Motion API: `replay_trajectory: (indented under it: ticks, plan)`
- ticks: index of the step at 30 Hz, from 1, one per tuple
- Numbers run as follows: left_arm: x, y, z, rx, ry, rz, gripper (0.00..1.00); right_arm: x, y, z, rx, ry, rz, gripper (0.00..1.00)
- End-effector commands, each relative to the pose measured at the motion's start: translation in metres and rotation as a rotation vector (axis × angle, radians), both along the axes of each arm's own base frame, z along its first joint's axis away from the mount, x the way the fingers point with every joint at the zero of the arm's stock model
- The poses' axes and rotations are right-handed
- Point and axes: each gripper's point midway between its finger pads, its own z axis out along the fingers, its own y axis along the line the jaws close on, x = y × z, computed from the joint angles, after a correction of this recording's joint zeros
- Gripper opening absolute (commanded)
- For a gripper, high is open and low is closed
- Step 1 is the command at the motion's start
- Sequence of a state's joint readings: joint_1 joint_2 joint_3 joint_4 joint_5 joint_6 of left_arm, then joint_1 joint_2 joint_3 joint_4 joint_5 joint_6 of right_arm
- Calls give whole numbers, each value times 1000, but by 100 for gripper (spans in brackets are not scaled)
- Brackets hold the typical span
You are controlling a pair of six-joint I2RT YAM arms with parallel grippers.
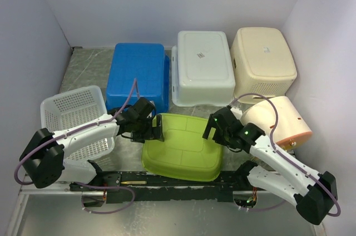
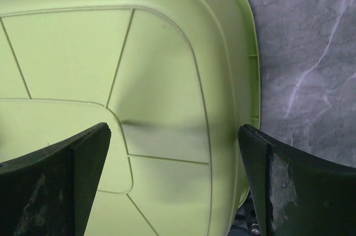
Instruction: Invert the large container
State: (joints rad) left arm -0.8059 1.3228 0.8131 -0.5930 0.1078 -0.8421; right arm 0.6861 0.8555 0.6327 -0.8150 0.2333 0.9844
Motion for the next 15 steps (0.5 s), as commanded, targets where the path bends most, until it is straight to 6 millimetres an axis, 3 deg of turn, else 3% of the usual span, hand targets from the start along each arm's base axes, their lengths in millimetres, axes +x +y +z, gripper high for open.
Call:
replay_trajectory:
  ticks: [1, 10, 15]
  plan:
    - [-19, -48, 2, -148, 46, -103, 99, 28, 24, 23, 66, -82, 55, 100]
    - [-8, -65, -6, -157, 30, -101, 100, 56, 42, 40, 97, -134, 70, 100]
    - [-2, -80, -11, -170, 25, -162, 98, 76, 31, 52, 30, -199, -7, 100]
